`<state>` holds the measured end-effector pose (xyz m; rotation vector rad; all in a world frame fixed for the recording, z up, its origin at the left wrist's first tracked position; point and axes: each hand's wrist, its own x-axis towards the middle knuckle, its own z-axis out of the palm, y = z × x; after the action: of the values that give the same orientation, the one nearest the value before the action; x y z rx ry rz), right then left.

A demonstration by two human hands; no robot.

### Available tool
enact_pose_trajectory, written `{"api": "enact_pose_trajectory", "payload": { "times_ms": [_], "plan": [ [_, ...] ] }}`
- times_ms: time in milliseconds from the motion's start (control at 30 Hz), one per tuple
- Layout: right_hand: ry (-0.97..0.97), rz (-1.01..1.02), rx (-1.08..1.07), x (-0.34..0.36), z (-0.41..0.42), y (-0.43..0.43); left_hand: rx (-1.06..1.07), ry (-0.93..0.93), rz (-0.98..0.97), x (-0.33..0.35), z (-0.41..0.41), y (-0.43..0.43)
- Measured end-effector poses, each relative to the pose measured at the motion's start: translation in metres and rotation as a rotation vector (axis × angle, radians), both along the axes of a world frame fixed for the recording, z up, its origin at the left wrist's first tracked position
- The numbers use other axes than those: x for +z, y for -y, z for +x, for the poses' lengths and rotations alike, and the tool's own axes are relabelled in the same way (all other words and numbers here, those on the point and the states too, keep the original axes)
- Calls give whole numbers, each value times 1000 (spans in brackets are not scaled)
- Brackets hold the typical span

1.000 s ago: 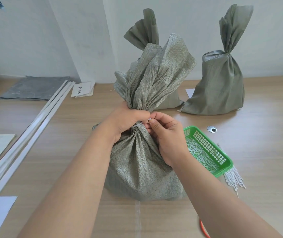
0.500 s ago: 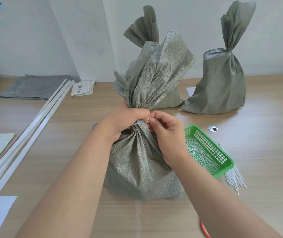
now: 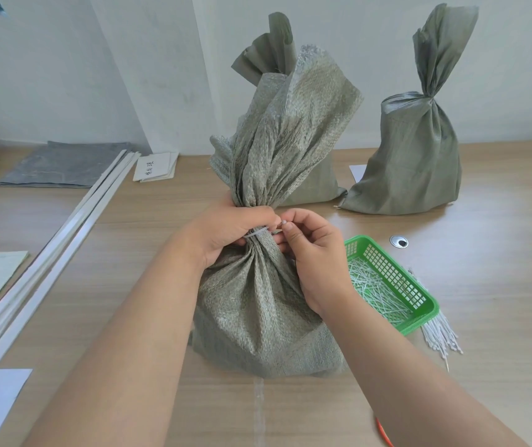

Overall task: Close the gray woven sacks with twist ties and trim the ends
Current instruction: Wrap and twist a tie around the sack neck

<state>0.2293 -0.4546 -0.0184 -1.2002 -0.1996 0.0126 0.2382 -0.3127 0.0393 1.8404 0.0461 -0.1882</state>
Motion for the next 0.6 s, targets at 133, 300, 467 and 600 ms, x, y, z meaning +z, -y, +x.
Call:
{"api": "enact_pose_trajectory", "payload": {
  "times_ms": [133,300,467,600],
  "plan": [
    [2,0,4,-1,-1,0,-22,-1,-28,0,-2,-3],
    [27,-35,-14,-1,-1,1,2,9,-36,0,-3,0],
    [34,-66,-35,-2,-1,1,18,20,-20,3,-5,3],
    [31,-69,-32,-4,0,2,25,20,-5,4,-6,5]
  ]
}}
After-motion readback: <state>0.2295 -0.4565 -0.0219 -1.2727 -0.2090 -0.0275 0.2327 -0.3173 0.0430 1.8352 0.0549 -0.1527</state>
